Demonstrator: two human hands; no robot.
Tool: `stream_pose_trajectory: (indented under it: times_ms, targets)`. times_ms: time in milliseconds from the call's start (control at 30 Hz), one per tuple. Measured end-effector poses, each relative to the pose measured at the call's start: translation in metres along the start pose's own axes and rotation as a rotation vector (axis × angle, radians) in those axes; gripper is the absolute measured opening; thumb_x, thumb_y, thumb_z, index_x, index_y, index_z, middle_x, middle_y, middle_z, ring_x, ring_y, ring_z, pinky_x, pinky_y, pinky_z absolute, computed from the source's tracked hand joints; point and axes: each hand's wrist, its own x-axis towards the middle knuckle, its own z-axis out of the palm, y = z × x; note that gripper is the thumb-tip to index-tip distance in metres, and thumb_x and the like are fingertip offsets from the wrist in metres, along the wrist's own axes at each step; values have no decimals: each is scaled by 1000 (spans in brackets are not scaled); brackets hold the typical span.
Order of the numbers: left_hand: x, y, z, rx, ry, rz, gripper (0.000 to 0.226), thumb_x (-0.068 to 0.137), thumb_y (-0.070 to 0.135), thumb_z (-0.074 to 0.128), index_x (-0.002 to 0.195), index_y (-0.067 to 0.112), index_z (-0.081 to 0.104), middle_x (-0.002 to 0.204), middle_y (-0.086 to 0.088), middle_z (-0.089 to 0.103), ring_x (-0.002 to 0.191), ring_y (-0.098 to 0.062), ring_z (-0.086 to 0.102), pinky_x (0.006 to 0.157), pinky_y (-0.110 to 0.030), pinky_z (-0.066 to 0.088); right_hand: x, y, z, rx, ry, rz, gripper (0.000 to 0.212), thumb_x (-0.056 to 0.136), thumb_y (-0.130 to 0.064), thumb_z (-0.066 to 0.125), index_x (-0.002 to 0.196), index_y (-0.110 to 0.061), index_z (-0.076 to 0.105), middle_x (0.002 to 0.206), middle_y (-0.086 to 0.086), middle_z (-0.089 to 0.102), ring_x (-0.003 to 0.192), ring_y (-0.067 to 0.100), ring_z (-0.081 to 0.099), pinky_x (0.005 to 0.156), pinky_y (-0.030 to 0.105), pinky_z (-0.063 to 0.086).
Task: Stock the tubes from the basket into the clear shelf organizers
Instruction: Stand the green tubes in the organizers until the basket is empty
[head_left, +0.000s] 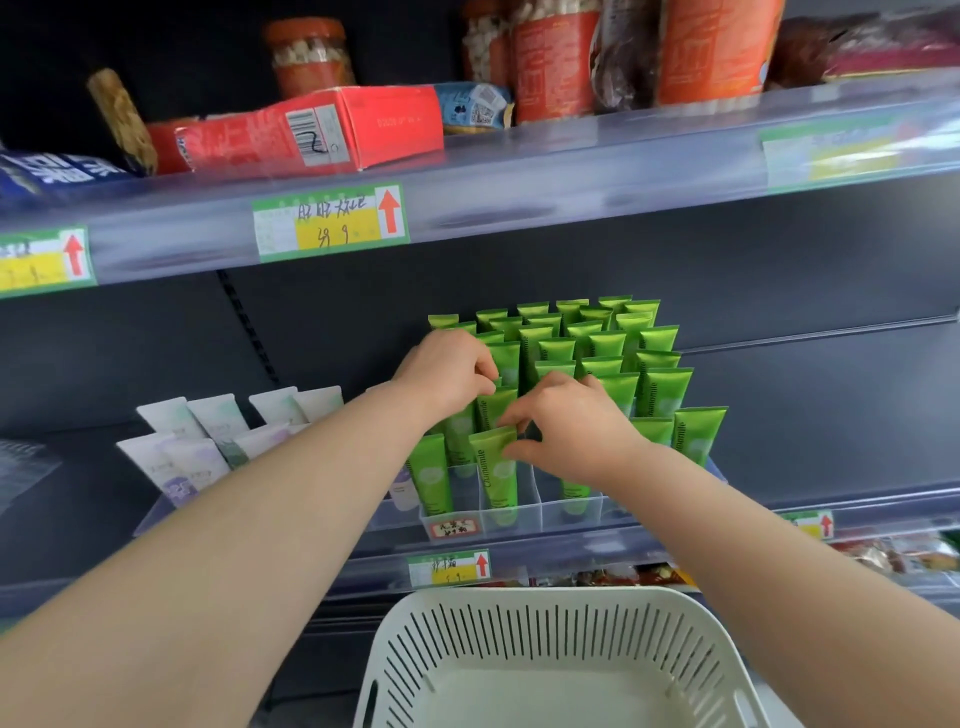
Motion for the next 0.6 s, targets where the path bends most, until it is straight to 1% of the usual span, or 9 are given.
stream_pose_trajectory:
  times_ms: [167,233,300,400,533,600]
  targets:
    - [-2,-4,9,5,3,-2,15,84,25,72,100,25,75,102,6,70,96,-15,62,86,-35,52,3,1,3,-52,10,9,21,88,-40,58,104,-31,67,88,-9,65,110,16,44,86,38,28]
    - [-2,-4,11,13,3,9,18,84,26,72,102,25,74,104,6,69,97,-15,62,83,-32,50,3,4,1,-70,7,15,21,88,-41,58,104,-31,66,89,-8,65,110,16,44,88,38,29]
    - [-2,-4,13,36,3,23,21,85,29,72,105,25,73,105,6,69,97,-15,60,77,-27,45,2,6,0,-76,7,27,23,88,-41,57,106,-31,66,92,-7,66,111,17,43,88,38,28]
    - [-2,-2,17,73,-3,31,24,85,32,71,108,26,72,107,5,67,99,-17,59,75,-27,41,0,7,-1,-74,-2,34,24,89,-42,56,109,-31,64,94,-7,66,113,17,42,86,38,28]
    - [0,1,19,64,-5,32,19,85,34,70,102,28,73,103,7,68,98,-17,58,79,-29,44,-3,10,-2,-99,-5,30,26,89,-42,56,111,-31,63,96,-7,65,115,17,42,86,37,27]
    - [1,3,19,69,11,45,15,86,35,68,98,28,74,100,9,68,98,-16,57,80,-28,43,-5,12,-2,-102,-3,36,25,89,-42,56,111,-32,63,96,-7,65,115,17,41,86,38,27]
